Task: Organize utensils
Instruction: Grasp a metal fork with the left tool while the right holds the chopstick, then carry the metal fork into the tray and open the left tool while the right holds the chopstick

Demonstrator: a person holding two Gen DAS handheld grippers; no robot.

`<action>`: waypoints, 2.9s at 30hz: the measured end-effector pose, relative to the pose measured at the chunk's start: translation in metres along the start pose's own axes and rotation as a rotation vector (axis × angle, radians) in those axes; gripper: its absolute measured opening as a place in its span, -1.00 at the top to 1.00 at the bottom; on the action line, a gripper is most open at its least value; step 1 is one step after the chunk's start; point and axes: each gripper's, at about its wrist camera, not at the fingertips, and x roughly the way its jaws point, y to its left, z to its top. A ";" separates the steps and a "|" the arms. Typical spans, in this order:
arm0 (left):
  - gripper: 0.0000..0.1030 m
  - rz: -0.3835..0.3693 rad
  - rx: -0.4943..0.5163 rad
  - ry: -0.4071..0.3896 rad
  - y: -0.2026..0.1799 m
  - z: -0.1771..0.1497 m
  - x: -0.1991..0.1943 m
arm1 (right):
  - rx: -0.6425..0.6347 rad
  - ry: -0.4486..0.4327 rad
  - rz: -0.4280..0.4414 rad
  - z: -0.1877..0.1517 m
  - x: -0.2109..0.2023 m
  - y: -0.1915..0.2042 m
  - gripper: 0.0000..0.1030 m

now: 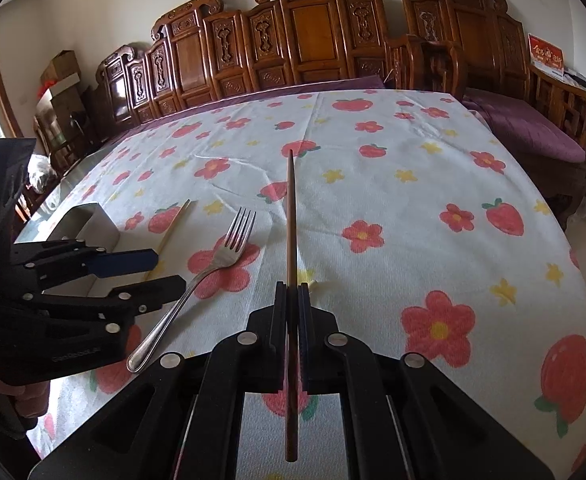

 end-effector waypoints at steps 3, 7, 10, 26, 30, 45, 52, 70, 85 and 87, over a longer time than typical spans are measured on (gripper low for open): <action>0.49 -0.006 -0.013 0.035 0.001 0.001 0.013 | 0.005 -0.002 0.003 0.001 0.000 -0.001 0.88; 0.53 -0.004 -0.020 0.052 0.001 0.000 0.020 | 0.004 -0.001 0.007 0.001 0.000 0.000 0.88; 0.66 0.004 -0.013 0.060 0.000 -0.001 0.023 | 0.002 -0.004 0.009 0.001 0.000 0.001 0.88; 0.88 0.027 0.022 0.064 -0.007 -0.019 0.002 | -0.004 -0.001 -0.004 0.000 -0.001 0.006 0.88; 0.88 0.032 0.016 0.042 -0.005 -0.026 -0.021 | -0.005 0.005 -0.005 -0.003 -0.001 0.007 0.88; 0.88 0.068 -0.009 -0.062 0.008 -0.037 -0.109 | -0.035 0.025 -0.016 -0.017 -0.009 0.027 0.88; 0.88 0.060 -0.024 -0.097 0.015 -0.042 -0.137 | -0.053 0.031 -0.033 -0.025 -0.021 0.037 0.88; 0.88 0.058 -0.081 -0.154 0.039 -0.045 -0.191 | -0.052 -0.003 0.024 -0.006 -0.090 0.084 0.88; 0.88 0.065 -0.127 -0.175 0.081 -0.045 -0.218 | -0.087 0.010 0.042 0.006 -0.119 0.117 0.88; 0.88 0.066 -0.145 -0.170 0.091 -0.049 -0.213 | -0.095 0.007 0.048 0.007 -0.118 0.122 0.88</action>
